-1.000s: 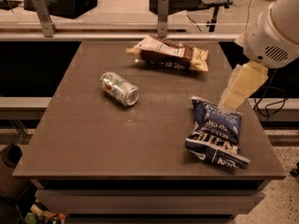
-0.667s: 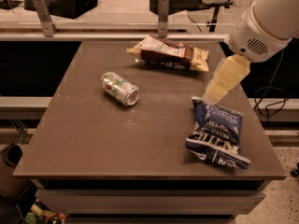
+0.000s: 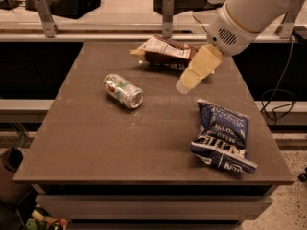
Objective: Place 7up can upright
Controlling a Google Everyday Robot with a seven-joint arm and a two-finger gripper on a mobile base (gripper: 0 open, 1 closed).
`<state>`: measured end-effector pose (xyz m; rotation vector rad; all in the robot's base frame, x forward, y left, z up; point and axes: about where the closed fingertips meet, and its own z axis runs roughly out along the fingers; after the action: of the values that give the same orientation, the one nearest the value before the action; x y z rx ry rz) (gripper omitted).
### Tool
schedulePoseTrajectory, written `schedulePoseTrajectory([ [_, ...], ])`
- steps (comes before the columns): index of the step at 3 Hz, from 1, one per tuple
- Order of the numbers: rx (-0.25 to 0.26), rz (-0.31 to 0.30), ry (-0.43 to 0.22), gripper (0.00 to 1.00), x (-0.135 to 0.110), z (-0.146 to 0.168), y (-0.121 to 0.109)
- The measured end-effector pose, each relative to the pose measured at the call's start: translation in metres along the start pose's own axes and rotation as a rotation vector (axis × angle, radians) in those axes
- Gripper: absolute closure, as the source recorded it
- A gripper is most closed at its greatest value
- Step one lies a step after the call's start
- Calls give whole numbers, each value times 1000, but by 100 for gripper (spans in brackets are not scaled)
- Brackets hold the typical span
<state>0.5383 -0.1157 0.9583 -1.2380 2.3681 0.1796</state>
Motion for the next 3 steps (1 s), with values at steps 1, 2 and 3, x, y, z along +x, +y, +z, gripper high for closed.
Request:
schedulePoseTrajectory([
  [1,3,91,5,0,-17,12,3],
  [2,14,158,24,0,-40,23,5],
  [3,14,158,24,0,-40,23,5],
])
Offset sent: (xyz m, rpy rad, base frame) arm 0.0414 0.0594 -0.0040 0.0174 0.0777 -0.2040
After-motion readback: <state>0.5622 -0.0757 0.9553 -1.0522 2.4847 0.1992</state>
